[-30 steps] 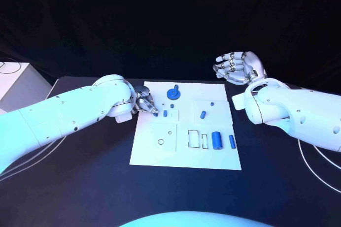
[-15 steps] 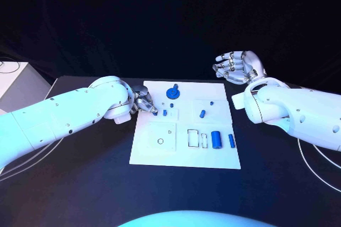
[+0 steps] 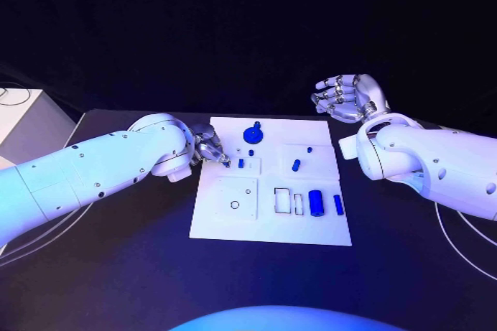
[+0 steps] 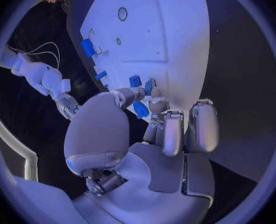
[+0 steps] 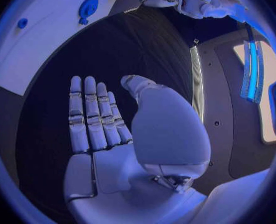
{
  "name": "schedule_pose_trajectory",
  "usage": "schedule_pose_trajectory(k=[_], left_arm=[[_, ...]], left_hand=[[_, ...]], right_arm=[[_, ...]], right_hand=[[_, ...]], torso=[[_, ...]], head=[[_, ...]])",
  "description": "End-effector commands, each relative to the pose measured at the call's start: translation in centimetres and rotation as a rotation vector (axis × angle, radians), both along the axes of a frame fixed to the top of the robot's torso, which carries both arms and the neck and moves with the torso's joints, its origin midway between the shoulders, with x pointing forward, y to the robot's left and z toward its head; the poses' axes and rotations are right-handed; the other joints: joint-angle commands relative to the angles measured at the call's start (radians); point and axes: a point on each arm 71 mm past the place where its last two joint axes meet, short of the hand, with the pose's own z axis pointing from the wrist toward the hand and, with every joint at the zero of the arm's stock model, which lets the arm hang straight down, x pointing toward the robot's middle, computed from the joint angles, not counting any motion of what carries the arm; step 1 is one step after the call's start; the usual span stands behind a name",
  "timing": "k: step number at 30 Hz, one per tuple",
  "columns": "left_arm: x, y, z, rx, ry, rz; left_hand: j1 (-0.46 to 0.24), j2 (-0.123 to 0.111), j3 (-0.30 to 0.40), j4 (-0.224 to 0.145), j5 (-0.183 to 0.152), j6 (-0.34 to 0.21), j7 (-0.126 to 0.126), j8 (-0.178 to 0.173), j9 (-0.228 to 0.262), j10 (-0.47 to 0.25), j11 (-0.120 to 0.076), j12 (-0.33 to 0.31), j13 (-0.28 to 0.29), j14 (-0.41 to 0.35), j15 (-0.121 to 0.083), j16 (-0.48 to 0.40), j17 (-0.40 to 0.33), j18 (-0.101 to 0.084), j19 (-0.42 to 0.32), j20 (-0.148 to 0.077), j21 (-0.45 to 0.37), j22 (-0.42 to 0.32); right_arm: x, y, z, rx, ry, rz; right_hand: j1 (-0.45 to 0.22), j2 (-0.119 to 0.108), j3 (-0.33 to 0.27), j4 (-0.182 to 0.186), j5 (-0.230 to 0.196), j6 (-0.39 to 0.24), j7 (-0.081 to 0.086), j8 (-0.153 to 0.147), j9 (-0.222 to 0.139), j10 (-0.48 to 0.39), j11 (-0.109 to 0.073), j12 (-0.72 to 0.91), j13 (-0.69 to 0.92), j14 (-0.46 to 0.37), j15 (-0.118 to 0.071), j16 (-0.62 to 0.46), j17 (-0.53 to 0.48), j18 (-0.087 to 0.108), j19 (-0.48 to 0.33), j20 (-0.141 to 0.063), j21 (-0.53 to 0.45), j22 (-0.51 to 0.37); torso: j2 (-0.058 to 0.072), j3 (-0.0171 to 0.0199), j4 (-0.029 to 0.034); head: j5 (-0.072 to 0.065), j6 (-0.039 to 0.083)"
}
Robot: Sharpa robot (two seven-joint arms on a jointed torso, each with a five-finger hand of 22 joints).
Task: Assemble the parts on the task board
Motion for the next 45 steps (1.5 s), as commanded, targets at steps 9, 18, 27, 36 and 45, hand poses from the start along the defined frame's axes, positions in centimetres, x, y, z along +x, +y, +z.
schedule_pose_trajectory(k=[9, 18, 27, 36, 45], left_arm=[[-0.11, -0.5, -0.56, 0.008, -0.017, -0.023], [0.0, -0.43, -0.72, 0.02, -0.016, -0.026], [0.02, -0.42, -0.72, 0.022, -0.017, -0.025], [-0.13, -0.5, -0.34, 0.004, -0.007, -0.03], [0.0, -0.45, 0.06, -0.015, -0.015, -0.019]], left_hand=[[-0.003, 0.006, 0.19, -0.192, 0.005, 0.012, -0.004, 0.003, 0.007, 0.003, -0.005, 0.0, -0.004, 0.088, -0.008, 0.005, 0.2, -0.013, 0.009, -0.001, 0.005, 0.001], [-0.003, 0.006, 0.19, -0.192, 0.005, 0.012, -0.004, 0.003, 0.007, 0.003, -0.005, 0.0, -0.004, 0.088, -0.008, 0.005, 0.2, -0.013, 0.009, -0.001, 0.005, 0.001], [-0.004, 0.005, 0.191, -0.192, 0.005, 0.013, -0.004, 0.002, 0.006, 0.004, -0.006, 0.0, -0.003, 0.088, -0.008, 0.005, 0.2, -0.013, 0.008, -0.002, 0.004, 0.0], [-0.004, 0.005, 0.192, -0.192, 0.004, 0.014, -0.004, 0.002, 0.006, 0.004, -0.006, -0.001, -0.004, 0.088, -0.009, 0.005, 0.2, -0.013, 0.008, -0.002, 0.004, 0.0], [-0.004, 0.005, 0.193, -0.192, 0.004, 0.014, -0.004, 0.002, 0.006, 0.005, -0.006, 0.0, -0.002, 0.088, -0.009, 0.005, 0.2, -0.013, 0.009, -0.002, 0.005, 0.001]], right_arm=[[-0.05, 0.11, 0.02, -0.003, -0.009, 0.013], [-0.05, 0.04, 0.0, -0.003, -0.008, 0.012], [-0.05, 0.02, 0.01, -0.003, -0.009, 0.012], [-0.07, -0.07, 0.02, -0.003, -0.01, 0.009], [-0.06, -0.06, 0.01, -0.003, -0.011, 0.01]], right_hand=[[-0.009, 0.0, 0.004, -0.001, 0.005, 0.002, 0.019, 0.003, -0.001, 0.0, 0.0, 0.005, -0.001, 0.009, 0.001, -0.004, -0.002, 0.013, -0.004, -0.002, 0.002, -0.001], [-0.011, 0.0, 0.005, -0.001, 0.005, 0.002, 0.018, 0.003, -0.002, 0.001, 0.0, 0.006, -0.004, 0.01, 0.001, -0.006, -0.002, 0.013, -0.003, -0.002, 0.002, -0.005], [-0.011, 0.0, 0.005, -0.001, 0.005, 0.002, 0.018, 0.003, -0.002, 0.001, 0.0, 0.006, -0.004, 0.01, 0.001, -0.006, -0.002, 0.013, -0.003, -0.002, 0.002, -0.005], [-0.011, 0.0, 0.005, -0.001, 0.005, 0.002, 0.018, 0.003, -0.002, 0.001, 0.0, 0.006, -0.004, 0.01, 0.001, -0.006, -0.002, 0.013, -0.003, -0.002, 0.002, -0.005], [-0.011, 0.0, 0.005, -0.001, 0.005, 0.002, 0.018, 0.003, -0.002, 0.001, 0.0, 0.006, -0.004, 0.01, 0.001, -0.006, -0.002, 0.013, -0.003, -0.002, 0.002, -0.005]], torso=[[0.001, -0.0005, -0.002], [0.001, 0.0001, -0.0004], [0.001, -0.0001, -0.0018], [0.001, -0.0005, -0.0009], [0.001, -0.0004, 0.0006]], head=[[0.0, -0.001], [-0.001, -0.003], [-0.002, -0.004], [-0.005, -0.005], [-0.004, -0.009]])
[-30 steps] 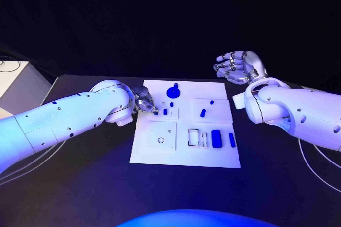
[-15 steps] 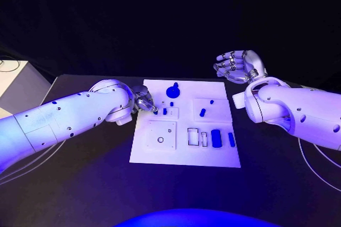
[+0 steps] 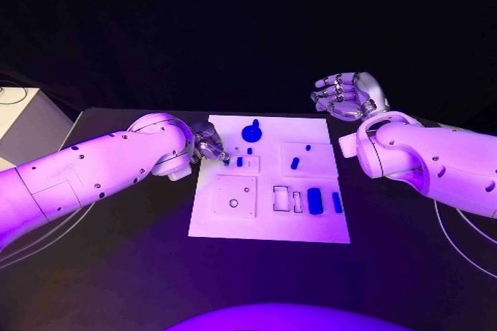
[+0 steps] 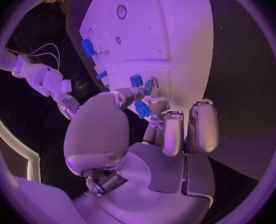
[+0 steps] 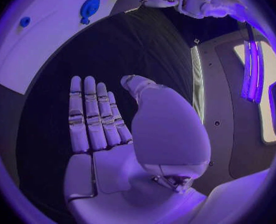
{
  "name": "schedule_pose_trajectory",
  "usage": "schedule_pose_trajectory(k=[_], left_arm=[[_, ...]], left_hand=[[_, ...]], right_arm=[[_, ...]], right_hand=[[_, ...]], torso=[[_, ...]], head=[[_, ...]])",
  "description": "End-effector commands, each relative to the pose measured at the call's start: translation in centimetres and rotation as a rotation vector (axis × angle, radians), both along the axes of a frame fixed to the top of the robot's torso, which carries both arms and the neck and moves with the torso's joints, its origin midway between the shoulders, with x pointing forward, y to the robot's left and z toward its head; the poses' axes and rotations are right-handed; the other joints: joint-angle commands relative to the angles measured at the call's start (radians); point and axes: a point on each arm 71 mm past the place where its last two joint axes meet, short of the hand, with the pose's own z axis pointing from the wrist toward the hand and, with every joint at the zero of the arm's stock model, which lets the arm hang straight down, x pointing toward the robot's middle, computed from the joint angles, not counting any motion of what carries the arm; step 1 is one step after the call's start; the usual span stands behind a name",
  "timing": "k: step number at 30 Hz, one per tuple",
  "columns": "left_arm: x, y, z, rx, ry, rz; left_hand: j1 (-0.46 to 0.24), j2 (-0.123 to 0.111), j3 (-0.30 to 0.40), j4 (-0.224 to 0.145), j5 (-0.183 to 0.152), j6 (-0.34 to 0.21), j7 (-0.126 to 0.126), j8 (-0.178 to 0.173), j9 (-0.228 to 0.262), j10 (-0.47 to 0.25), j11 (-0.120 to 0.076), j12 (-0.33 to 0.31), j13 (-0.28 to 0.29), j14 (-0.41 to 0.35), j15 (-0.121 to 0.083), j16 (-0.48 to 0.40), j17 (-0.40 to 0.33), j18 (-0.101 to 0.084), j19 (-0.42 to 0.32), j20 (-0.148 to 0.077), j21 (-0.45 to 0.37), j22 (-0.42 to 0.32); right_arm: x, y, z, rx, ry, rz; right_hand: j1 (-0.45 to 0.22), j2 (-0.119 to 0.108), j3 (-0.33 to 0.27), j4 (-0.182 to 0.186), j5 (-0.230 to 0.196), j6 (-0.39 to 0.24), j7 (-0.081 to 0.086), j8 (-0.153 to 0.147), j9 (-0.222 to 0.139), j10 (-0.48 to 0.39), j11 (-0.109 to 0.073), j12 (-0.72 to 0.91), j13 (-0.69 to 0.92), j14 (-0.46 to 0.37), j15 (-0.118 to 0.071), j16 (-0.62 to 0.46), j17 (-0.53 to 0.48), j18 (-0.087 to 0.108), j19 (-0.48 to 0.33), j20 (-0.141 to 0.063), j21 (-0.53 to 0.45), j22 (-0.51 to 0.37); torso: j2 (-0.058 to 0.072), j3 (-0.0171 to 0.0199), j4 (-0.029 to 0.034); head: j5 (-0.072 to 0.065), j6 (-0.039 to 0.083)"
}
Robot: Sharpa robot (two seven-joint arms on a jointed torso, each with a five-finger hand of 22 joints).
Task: Assemble the parts on the task board
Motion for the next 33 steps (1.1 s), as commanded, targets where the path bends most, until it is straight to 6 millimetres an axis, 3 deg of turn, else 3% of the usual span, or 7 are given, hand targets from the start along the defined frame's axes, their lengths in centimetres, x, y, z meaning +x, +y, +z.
schedule_pose_trajectory(k=[1, 33], left_arm=[[-0.05, -0.16, 0.04, -0.013, 0.008, -0.006], [0.5, 0.01, -0.45, 0.003, 0.04, -0.007]], left_hand=[[0.002, 0.011, 0.193, -0.192, 0.003, 0.01, 0.0, 0.005, 0.002, -0.001, -0.005, 0.0, 0.001, 0.085, -0.005, 0.005, 0.2, -0.013, 0.005, 0.001, 0.005, 0.0], [0.002, 0.011, 0.196, -0.192, 0.002, 0.011, -0.001, 0.004, 0.001, -0.002, -0.005, -0.003, -0.003, 0.085, -0.006, 0.006, 0.202, -0.013, 0.004, 0.001, 0.004, -0.002]], right_arm=[[-0.04, 0.13, 0.07, -0.003, -0.012, 0.013], [-0.03, 0.26, -0.1, -0.003, -0.005, 0.018]], right_hand=[[-0.011, 0.0, 0.005, -0.001, 0.005, 0.002, 0.018, 0.003, -0.001, 0.001, 0.0, 0.006, -0.001, 0.007, -0.003, -0.006, -0.001, 0.013, -0.003, -0.002, 0.002, -0.001], [-0.011, 0.0, 0.005, -0.001, 0.005, 0.002, 0.018, 0.003, -0.001, 0.001, 0.0, 0.006, -0.001, 0.007, -0.003, -0.006, -0.001, 0.013, -0.003, -0.002, 0.002, -0.001]], torso=[[0.0, 0.0, 0.0017], [-0.001, 0.0, -0.0008]], head=[[0.001, -0.002], [0.006, -0.004]])
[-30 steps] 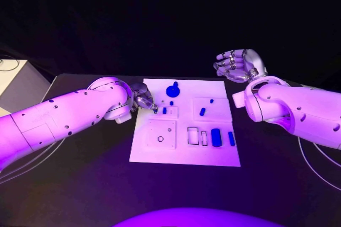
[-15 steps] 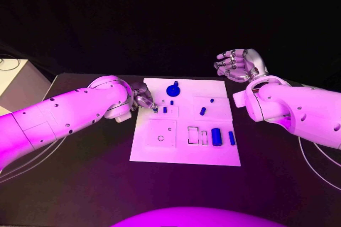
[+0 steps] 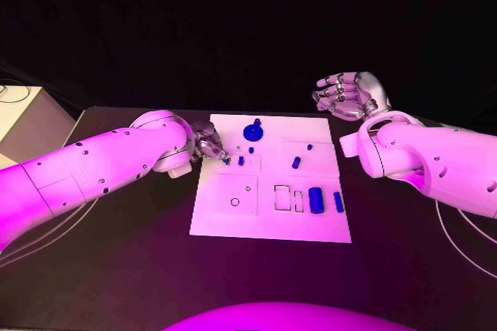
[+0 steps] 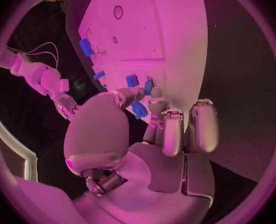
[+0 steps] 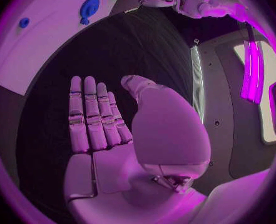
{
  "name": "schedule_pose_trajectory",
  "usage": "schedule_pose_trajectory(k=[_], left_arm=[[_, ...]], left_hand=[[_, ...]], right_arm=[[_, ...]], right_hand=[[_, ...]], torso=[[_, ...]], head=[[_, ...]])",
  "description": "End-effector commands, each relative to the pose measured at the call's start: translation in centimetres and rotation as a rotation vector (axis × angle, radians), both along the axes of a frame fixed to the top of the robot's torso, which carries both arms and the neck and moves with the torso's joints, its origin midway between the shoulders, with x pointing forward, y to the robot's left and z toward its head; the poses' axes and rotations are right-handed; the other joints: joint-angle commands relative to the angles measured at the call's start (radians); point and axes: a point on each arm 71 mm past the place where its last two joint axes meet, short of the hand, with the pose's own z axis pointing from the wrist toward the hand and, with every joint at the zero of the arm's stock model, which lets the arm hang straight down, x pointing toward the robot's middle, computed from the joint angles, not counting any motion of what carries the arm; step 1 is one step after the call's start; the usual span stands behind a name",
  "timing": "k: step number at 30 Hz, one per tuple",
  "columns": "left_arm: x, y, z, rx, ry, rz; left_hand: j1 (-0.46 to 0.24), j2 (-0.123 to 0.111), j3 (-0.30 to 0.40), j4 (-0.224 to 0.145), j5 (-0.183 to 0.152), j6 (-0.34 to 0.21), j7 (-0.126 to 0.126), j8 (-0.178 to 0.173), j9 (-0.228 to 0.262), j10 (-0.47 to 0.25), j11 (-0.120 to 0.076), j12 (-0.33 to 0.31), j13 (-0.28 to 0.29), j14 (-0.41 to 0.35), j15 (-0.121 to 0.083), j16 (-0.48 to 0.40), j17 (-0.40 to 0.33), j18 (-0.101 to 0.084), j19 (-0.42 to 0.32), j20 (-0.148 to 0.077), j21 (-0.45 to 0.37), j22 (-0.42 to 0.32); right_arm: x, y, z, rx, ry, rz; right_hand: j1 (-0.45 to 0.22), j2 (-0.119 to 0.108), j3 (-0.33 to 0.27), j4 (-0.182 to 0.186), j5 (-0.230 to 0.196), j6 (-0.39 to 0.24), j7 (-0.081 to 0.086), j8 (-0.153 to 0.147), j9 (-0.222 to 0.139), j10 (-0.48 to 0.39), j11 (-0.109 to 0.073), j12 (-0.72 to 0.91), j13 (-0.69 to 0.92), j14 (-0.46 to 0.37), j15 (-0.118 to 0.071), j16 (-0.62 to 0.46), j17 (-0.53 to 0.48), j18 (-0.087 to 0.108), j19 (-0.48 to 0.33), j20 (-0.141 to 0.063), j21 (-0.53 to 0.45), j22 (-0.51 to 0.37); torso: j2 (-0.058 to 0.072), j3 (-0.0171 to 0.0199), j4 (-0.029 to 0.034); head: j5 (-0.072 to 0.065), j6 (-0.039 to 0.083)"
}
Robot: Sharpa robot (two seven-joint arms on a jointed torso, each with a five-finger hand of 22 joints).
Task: Assemble the parts on the task board
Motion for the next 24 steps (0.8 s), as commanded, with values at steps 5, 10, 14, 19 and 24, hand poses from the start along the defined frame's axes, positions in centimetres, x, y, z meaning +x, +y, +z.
schedule_pose_trajectory(k=[5, 10, 14, 19, 24], left_arm=[[0.0, -0.42, -0.12, -0.008, 0.012, -0.014], [-0.01, -0.52, -0.13, -0.009, 0.015, -0.019], [-0.08, -0.57, -0.21, -0.008, 0.027, -0.033], [-0.08, -0.41, -0.29, -0.004, 0.037, -0.037], [-0.08, -0.3, -0.33, 0.0, 0.041, -0.04]], left_hand=[[-0.001, 0.008, 0.198, -0.191, 0.004, 0.008, -0.004, 0.002, 0.001, -0.004, -0.007, -0.004, -0.003, 0.086, -0.006, 0.006, 0.202, -0.013, 0.004, 0.001, 0.004, -0.001], [-0.001, 0.008, 0.198, -0.191, 0.004, 0.008, -0.004, 0.002, 0.001, -0.004, -0.007, -0.004, -0.003, 0.086, -0.006, 0.006, 0.202, -0.013, 0.004, 0.001, 0.004, -0.001], [-0.002, 0.007, 0.198, -0.191, 0.003, 0.008, -0.004, 0.001, 0.001, -0.004, -0.007, -0.005, -0.003, 0.086, -0.006, 0.006, 0.202, -0.013, 0.004, 0.0, 0.004, -0.001], [-0.002, 0.007, 0.198, -0.191, 0.003, 0.008, -0.004, 0.001, 0.001, -0.004, -0.007, -0.005, -0.003, 0.086, -0.006, 0.006, 0.202, -0.013, 0.004, 0.0, 0.004, -0.001], [-0.002, 0.007, 0.199, -0.192, 0.003, 0.008, -0.004, 0.001, 0.001, -0.004, -0.007, -0.005, -0.003, 0.086, -0.006, 0.006, 0.202, -0.013, 0.003, 0.0, 0.003, -0.001]], right_arm=[[-0.05, 0.17, 0.03, -0.003, -0.008, 0.017], [-0.06, 0.17, 0.02, -0.003, -0.008, 0.017], [-0.06, 0.19, -0.01, -0.003, -0.007, 0.017], [-0.09, 0.21, -0.08, -0.002, -0.006, 0.018], [-0.11, 0.19, -0.11, -0.003, -0.005, 0.019]], right_hand=[[-0.011, 0.0, 0.005, -0.001, 0.005, 0.002, 0.018, 0.003, -0.001, 0.001, 0.0, 0.006, -0.001, 0.007, -0.003, -0.006, -0.001, 0.013, -0.003, -0.002, 0.002, -0.001], [-0.011, 0.0, 0.005, -0.001, 0.005, 0.002, 0.018, 0.003, -0.001, 0.001, 0.0, 0.006, -0.001, 0.007, -0.003, -0.006, -0.001, 0.013, -0.003, -0.002, 0.002, -0.001], [-0.011, 0.0, 0.005, -0.001, 0.005, 0.002, 0.018, 0.003, -0.001, 0.001, 0.0, 0.006, -0.001, 0.007, -0.003, -0.006, -0.001, 0.013, -0.003, -0.002, 0.002, -0.001], [-0.012, 0.0, 0.008, -0.004, 0.006, 0.002, 0.018, 0.004, -0.002, 0.001, 0.0, 0.008, -0.005, 0.008, -0.003, -0.01, -0.001, 0.013, -0.003, -0.002, 0.002, -0.008], [-0.012, 0.0, 0.008, -0.004, 0.006, 0.002, 0.018, 0.004, -0.002, 0.001, 0.0, 0.008, -0.005, 0.008, -0.003, -0.01, -0.001, 0.013, -0.003, -0.002, 0.002, -0.008]], torso=[[0.002, -0.0003, -0.0011], [0.001, -0.0007, 0.0004], [0.001, -0.0005, 0.0002], [0.001, 0.0, -0.0005], [0.001, -0.0009, -0.0005]], head=[[0.0, -0.001], [-0.002, -0.003], [-0.001, -0.004], [-0.001, -0.004], [0.0, -0.006]])
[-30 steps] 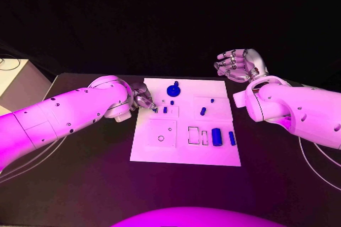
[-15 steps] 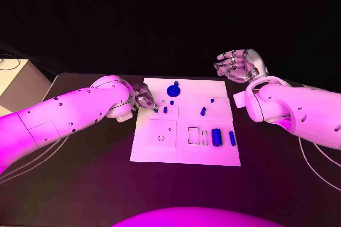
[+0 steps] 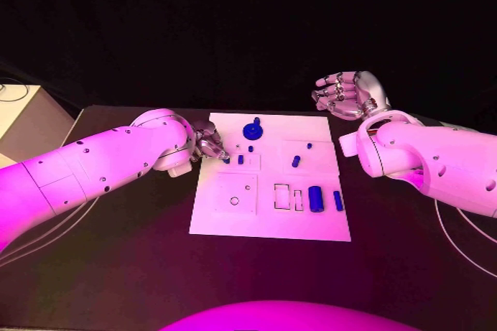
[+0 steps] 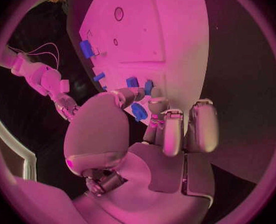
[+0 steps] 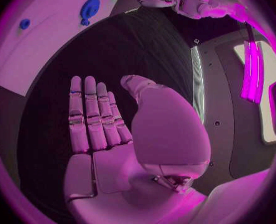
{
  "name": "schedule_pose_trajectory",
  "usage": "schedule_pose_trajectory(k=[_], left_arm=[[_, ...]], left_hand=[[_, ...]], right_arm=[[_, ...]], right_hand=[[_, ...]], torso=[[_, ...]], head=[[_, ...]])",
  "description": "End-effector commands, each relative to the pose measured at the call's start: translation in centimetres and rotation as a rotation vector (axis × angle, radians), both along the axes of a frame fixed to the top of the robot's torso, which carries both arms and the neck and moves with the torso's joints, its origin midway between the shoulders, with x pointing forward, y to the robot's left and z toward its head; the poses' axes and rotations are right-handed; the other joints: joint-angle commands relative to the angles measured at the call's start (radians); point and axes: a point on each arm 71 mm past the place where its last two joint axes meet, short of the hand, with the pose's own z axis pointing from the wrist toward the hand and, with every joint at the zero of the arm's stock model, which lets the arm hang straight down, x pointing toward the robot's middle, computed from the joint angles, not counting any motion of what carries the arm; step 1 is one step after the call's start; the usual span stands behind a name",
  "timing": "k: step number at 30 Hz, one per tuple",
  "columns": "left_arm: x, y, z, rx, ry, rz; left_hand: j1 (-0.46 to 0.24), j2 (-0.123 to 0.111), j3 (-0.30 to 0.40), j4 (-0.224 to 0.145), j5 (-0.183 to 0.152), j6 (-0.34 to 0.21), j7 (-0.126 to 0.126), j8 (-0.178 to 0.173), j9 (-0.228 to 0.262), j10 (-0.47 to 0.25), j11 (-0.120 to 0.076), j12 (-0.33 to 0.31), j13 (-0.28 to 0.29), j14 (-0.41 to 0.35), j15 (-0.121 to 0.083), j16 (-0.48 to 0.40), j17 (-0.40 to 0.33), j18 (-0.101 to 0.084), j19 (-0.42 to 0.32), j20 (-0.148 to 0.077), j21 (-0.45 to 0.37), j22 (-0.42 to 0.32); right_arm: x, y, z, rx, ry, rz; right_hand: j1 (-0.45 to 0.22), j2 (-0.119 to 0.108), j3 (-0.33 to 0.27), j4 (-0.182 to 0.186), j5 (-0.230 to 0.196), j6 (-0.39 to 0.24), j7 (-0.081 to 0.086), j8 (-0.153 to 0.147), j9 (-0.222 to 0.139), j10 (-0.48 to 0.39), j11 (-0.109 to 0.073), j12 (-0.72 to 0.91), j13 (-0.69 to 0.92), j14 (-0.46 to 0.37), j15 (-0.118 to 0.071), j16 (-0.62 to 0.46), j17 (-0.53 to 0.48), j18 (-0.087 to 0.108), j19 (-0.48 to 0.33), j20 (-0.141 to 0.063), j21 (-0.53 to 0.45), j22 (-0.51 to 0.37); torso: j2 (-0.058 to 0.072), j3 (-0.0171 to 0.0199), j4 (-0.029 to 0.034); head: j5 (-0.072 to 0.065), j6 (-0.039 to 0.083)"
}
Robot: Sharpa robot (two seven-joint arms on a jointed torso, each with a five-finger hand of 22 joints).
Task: Assemble the parts on the task board
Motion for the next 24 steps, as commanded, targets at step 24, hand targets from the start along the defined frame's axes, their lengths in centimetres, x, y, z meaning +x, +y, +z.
schedule_pose_trajectory(k=[24], left_arm=[[-0.04, -0.49, -0.22, 0.005, 0.026, -0.032]], left_hand=[[-0.001, 0.006, 0.199, -0.192, 0.005, 0.009, -0.004, 0.005, 0.001, -0.001, -0.004, -0.005, 0.0, 0.086, -0.006, 0.006, 0.203, -0.013, 0.004, 0.0, 0.004, -0.001]], right_arm=[[-0.09, 0.17, 0.04, -0.002, -0.008, 0.018]], right_hand=[[-0.012, 0.0, 0.004, 0.0, 0.006, 0.002, 0.018, 0.004, -0.001, 0.001, 0.0, 0.004, -0.001, 0.005, 0.001, -0.003, -0.001, 0.013, -0.002, -0.002, 0.002, -0.002]], torso=[[-0.001, 0.0011, -0.001]], head=[[0.003, -0.002]])
